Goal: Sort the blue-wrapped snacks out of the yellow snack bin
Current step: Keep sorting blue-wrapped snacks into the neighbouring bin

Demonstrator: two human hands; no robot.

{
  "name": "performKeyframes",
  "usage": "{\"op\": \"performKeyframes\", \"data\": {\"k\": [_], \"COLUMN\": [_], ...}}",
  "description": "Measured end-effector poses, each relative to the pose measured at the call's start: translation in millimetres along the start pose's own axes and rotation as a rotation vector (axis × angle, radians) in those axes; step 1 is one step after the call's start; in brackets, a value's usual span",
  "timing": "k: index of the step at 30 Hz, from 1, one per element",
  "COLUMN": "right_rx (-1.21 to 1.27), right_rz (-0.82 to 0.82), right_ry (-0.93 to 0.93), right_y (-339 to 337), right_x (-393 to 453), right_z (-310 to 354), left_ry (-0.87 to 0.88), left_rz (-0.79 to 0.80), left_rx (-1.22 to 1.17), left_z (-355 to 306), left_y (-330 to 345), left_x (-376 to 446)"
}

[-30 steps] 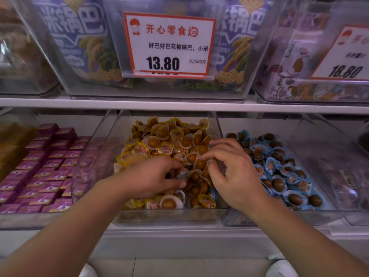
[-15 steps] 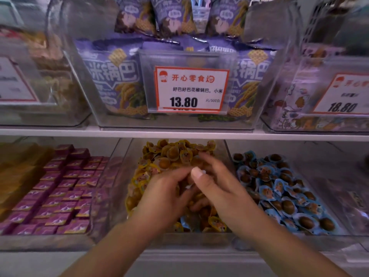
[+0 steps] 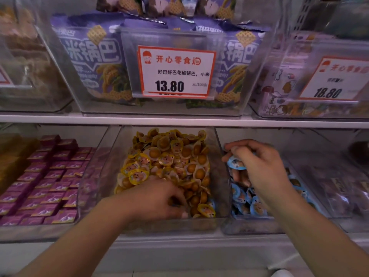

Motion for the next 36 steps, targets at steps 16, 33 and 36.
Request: {"op": "performKeyframes", "data": {"k": [16,33,36], "right_rx": [-0.052,-0.109,-0.126], "right_rz": [0.073,0.119,0.121], "right_ry": [-0.066,-0.147,-0.156], "right_y": [-2.0,1.6,3.4], "right_x": [-8.6,-8.7,-9.0], "right_z": [-14.4,-10.8,-11.4], "left_ry": [-0.079,-0.027,-0.036], "left_rz": [0.013,0.081,0.091], "left_rx": [0.492,0.153,0.262], "left_z": [-19.5,2.0,-6.1], "left_y": [12.7,6.2,8.1], "left_x": [33.7,10.1,15.4]}}
Point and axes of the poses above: each hand's wrist, its own x-axis towards the middle knuckle, its own y-axis out of the palm, z = x × y, the point moved 5 cm from there along x, towards the middle knuckle, and after that the axes turned 14 degrees about x, right-handed, at the moved point
